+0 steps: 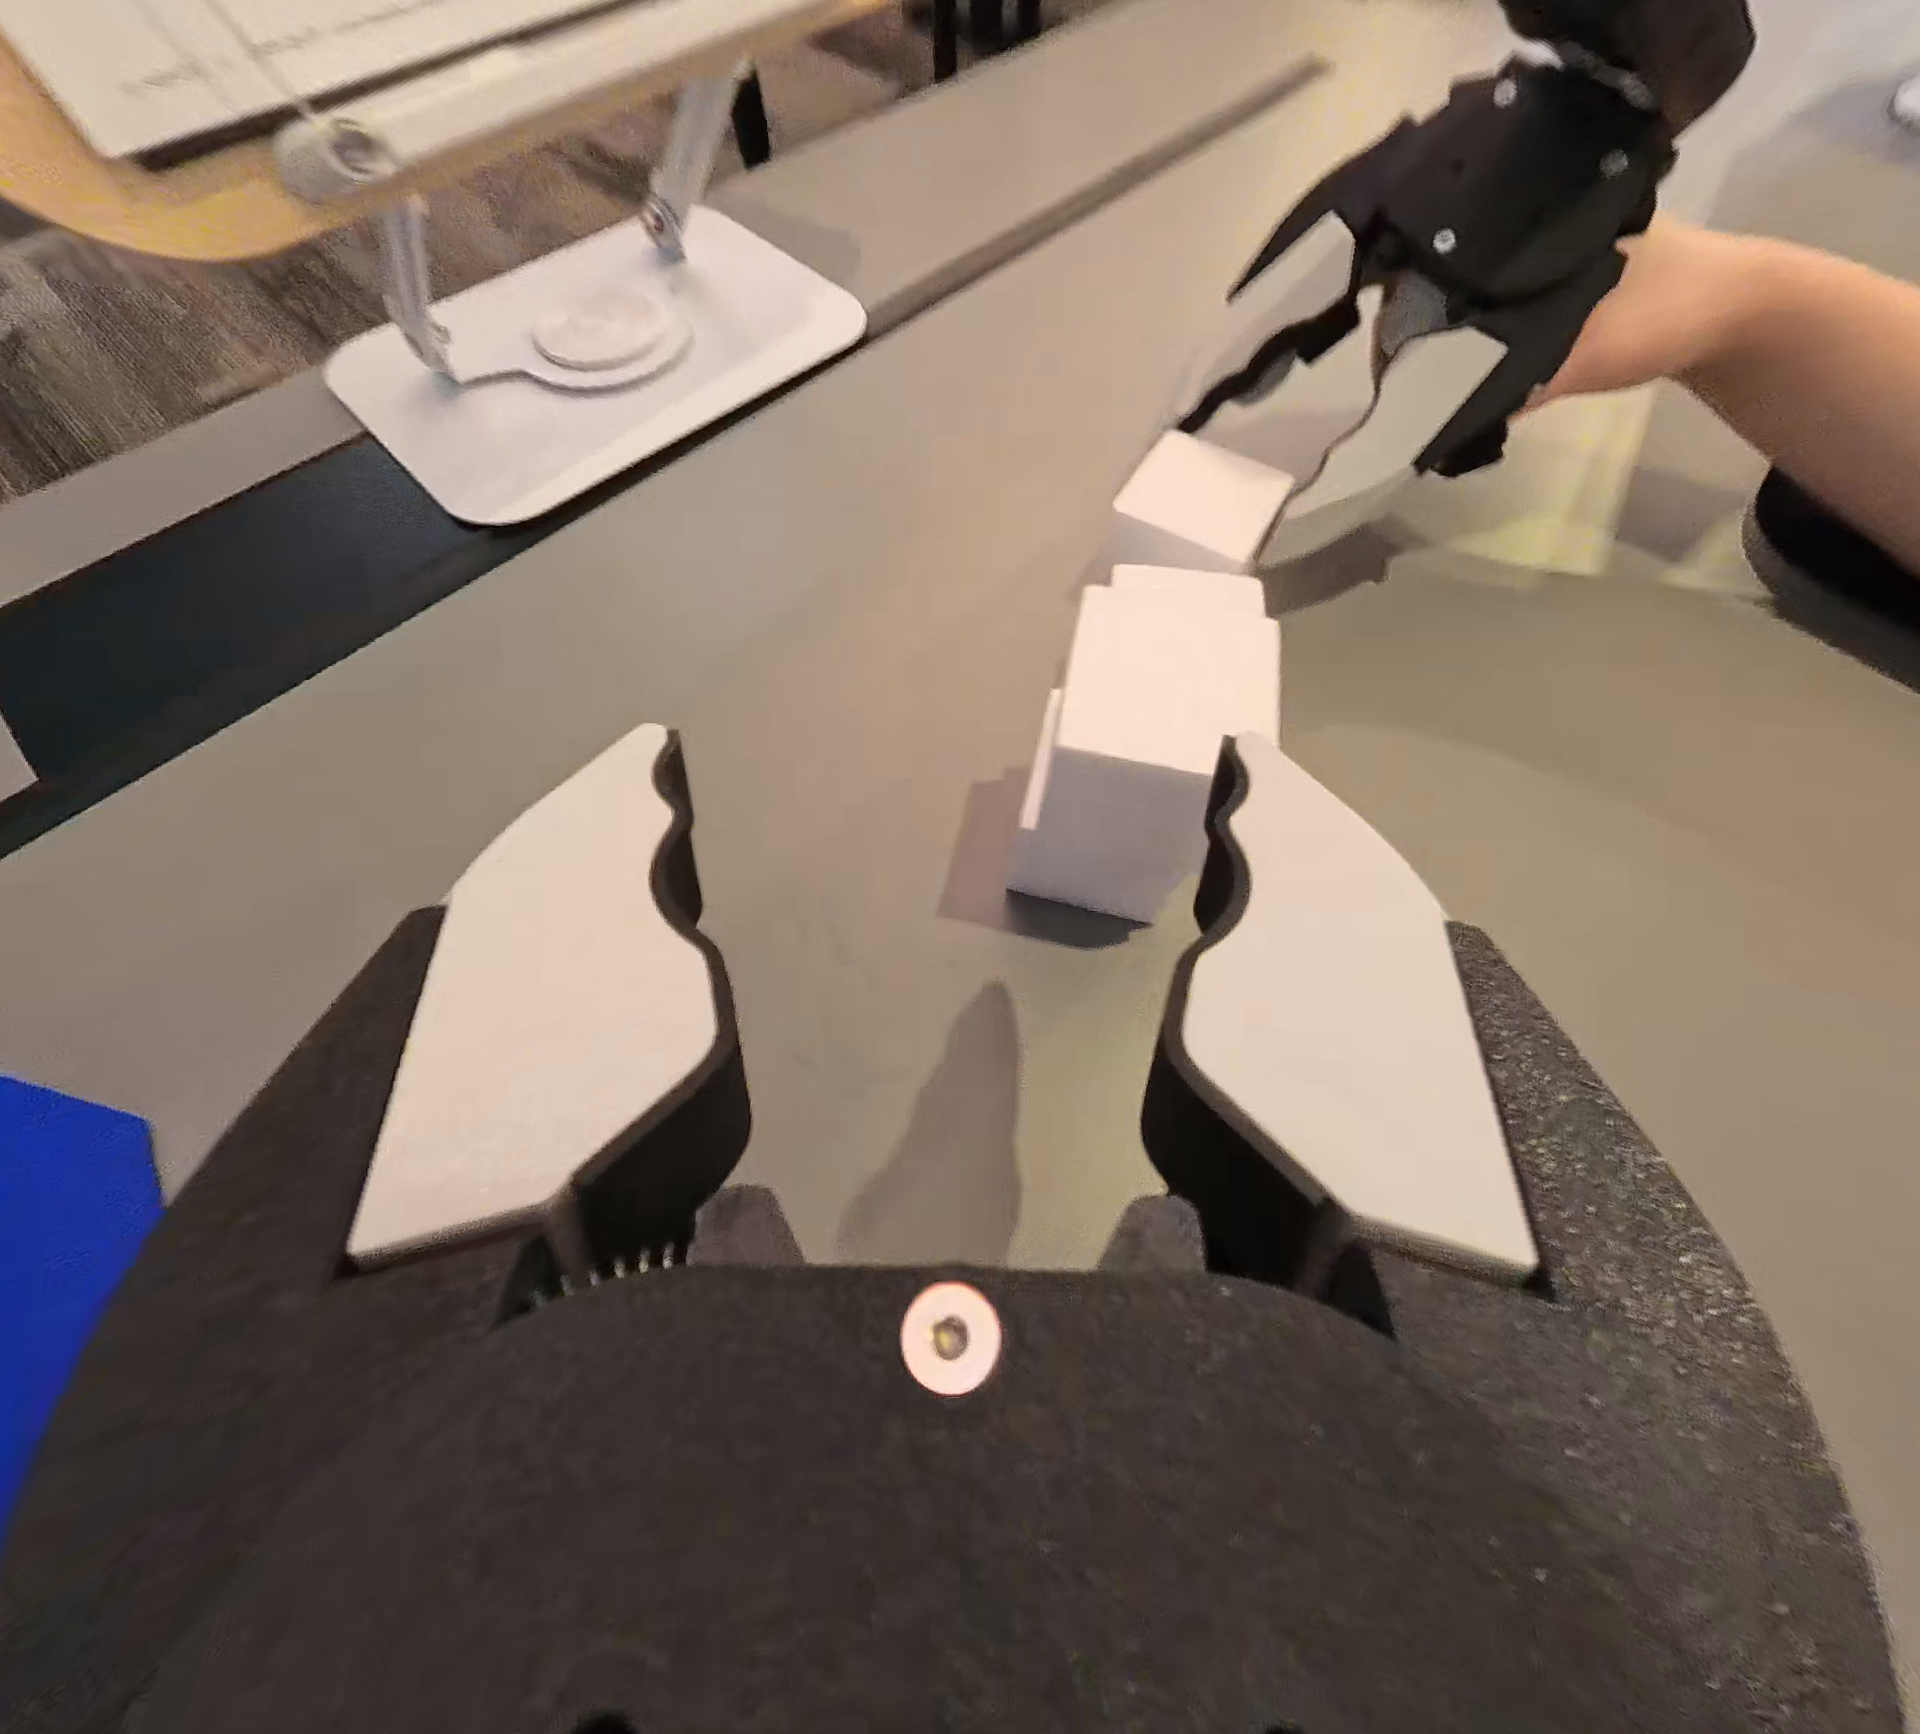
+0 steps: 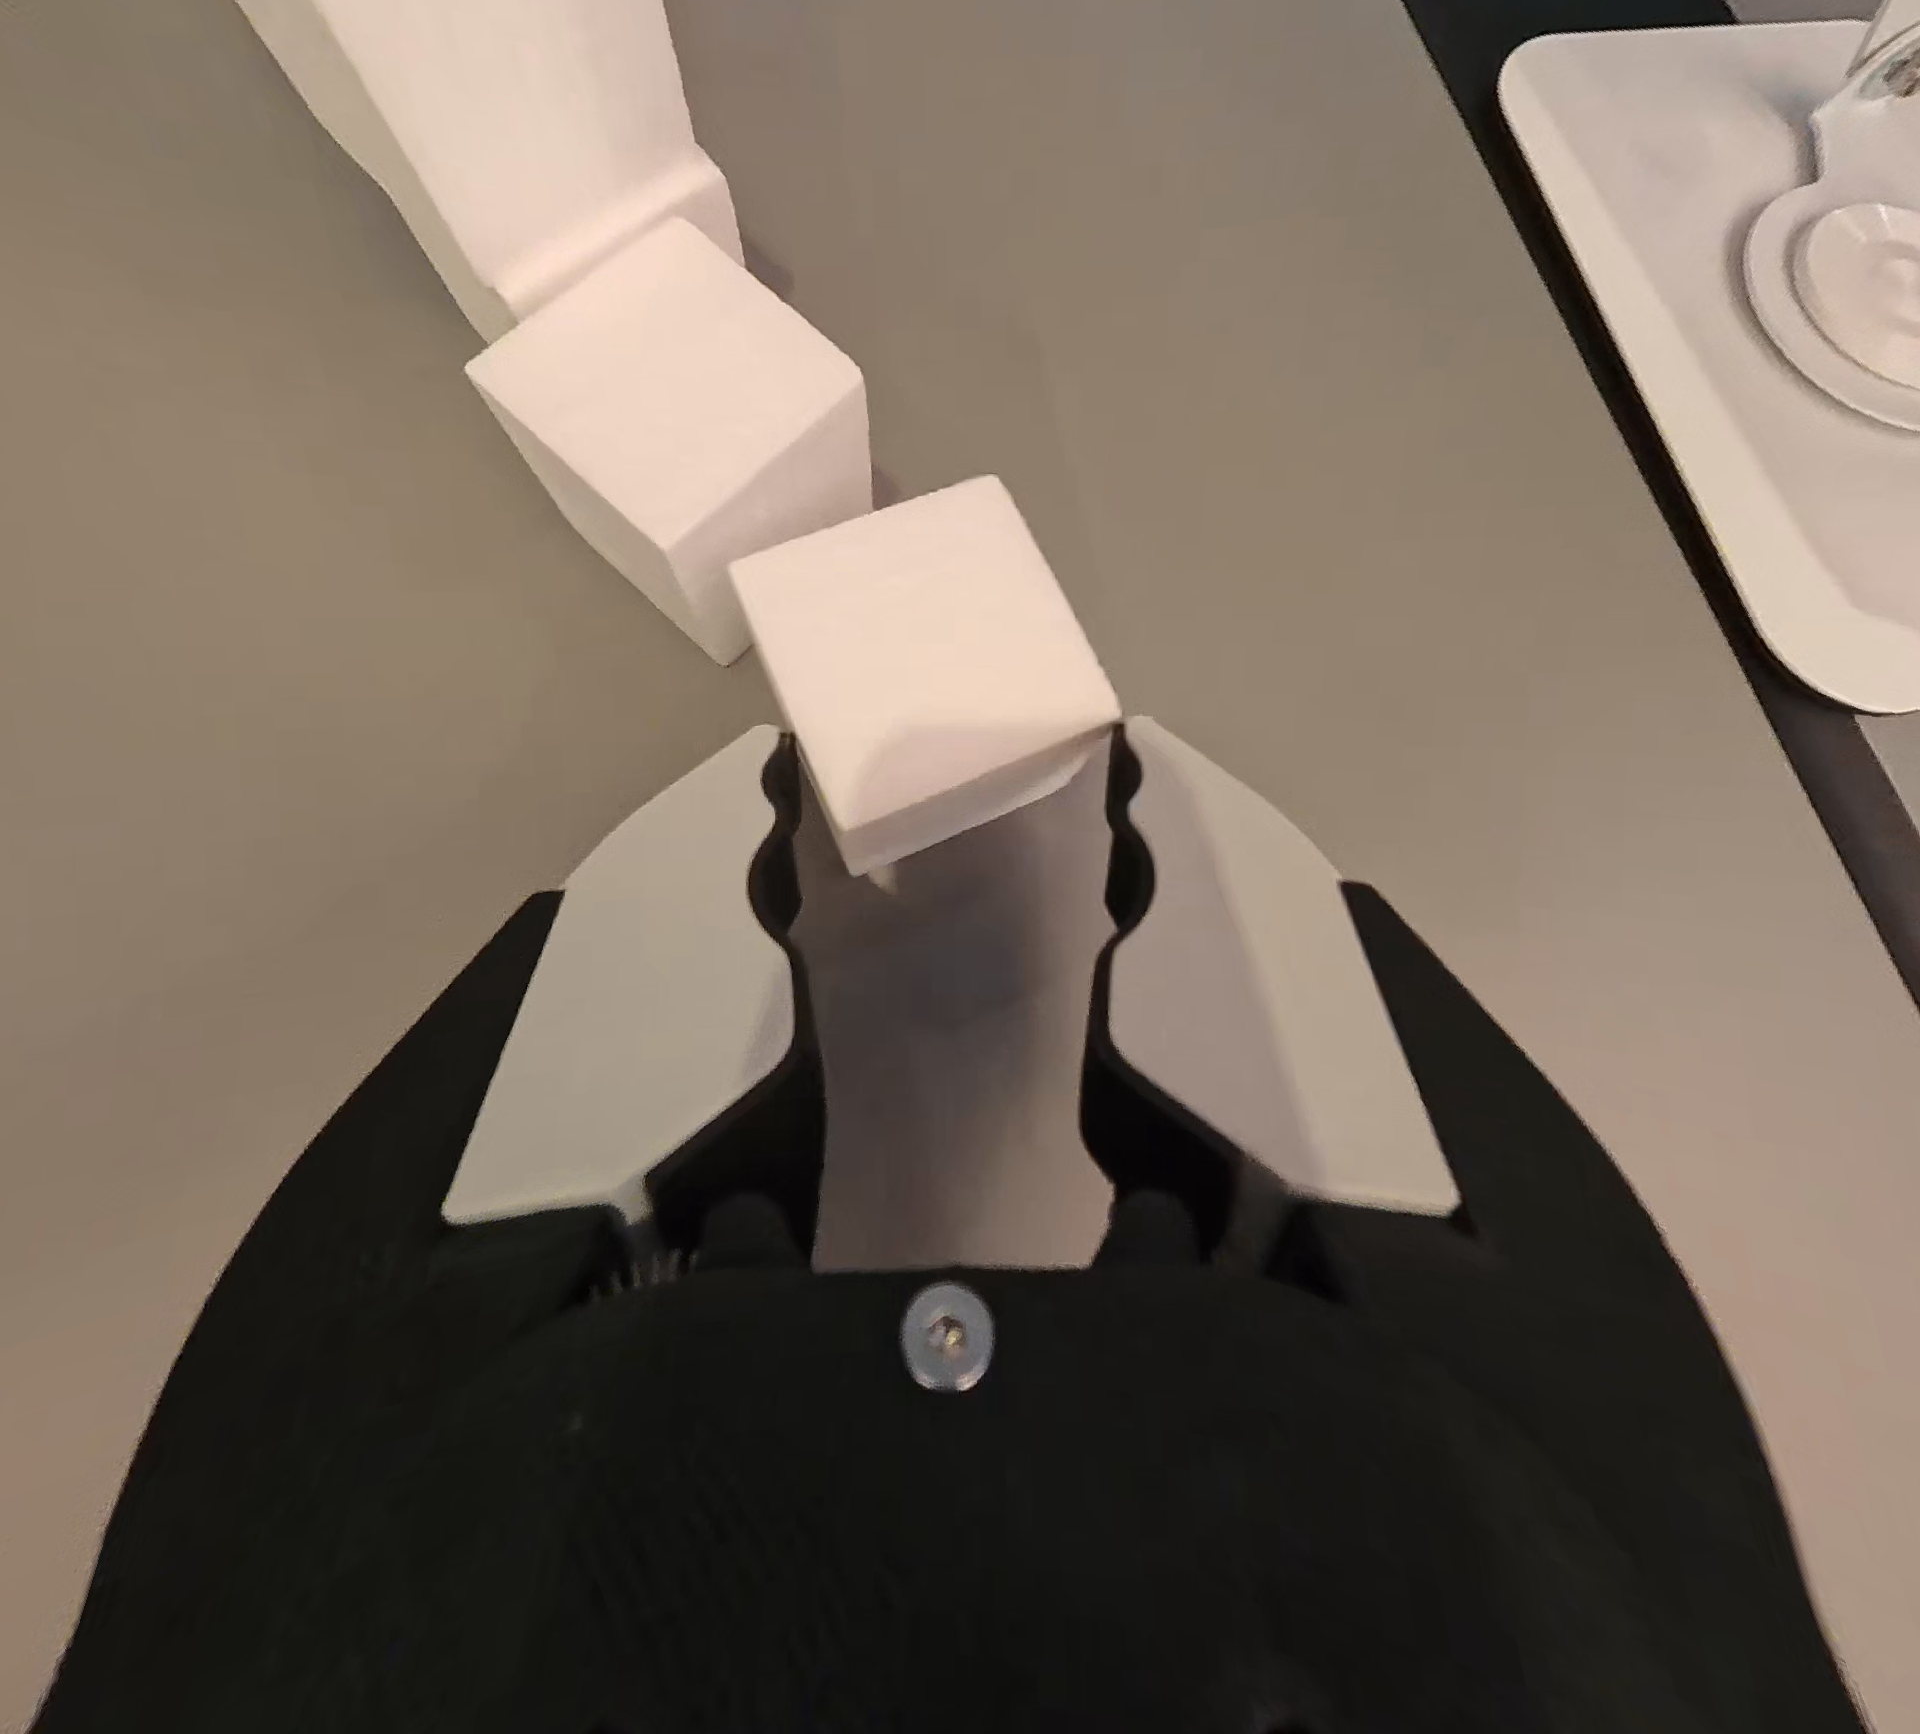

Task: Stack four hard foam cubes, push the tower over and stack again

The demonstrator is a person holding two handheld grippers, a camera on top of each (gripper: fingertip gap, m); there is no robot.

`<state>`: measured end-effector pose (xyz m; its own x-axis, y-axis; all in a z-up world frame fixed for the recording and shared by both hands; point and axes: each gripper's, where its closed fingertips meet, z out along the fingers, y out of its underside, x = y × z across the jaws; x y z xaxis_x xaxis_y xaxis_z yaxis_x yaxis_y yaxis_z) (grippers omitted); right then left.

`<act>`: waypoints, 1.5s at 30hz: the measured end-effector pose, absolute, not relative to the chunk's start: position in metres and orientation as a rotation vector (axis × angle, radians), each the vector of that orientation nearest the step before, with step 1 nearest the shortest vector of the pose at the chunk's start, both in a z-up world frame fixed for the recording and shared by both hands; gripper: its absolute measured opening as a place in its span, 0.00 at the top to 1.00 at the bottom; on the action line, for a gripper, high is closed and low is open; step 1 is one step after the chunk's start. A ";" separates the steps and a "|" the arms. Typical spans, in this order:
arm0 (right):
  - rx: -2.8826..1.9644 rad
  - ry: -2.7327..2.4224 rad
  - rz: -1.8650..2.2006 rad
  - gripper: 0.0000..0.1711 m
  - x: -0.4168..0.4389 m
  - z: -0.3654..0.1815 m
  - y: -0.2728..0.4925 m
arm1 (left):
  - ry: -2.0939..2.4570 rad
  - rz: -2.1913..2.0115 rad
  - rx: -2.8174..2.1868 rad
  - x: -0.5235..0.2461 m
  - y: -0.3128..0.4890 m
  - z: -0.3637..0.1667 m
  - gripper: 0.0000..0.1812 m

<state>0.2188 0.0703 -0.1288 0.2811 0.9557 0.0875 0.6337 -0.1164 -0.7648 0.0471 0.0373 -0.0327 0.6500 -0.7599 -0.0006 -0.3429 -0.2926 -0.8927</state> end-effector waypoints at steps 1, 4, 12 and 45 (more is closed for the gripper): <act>-1.833 -1.427 0.588 0.66 0.219 -0.127 0.070 | 0.834 -0.544 -1.844 0.041 0.040 -0.034 0.47; -1.829 -1.395 0.628 0.66 0.227 -0.119 0.071 | 0.737 -0.523 -1.696 0.022 0.046 -0.036 0.52; -1.599 -1.139 0.870 0.67 0.201 -0.011 0.057 | 0.661 -0.475 -1.638 0.008 0.048 -0.039 0.53; -1.442 -1.567 0.858 0.57 0.123 -0.025 0.026 | 0.639 -0.584 -1.530 0.010 0.028 -0.009 0.54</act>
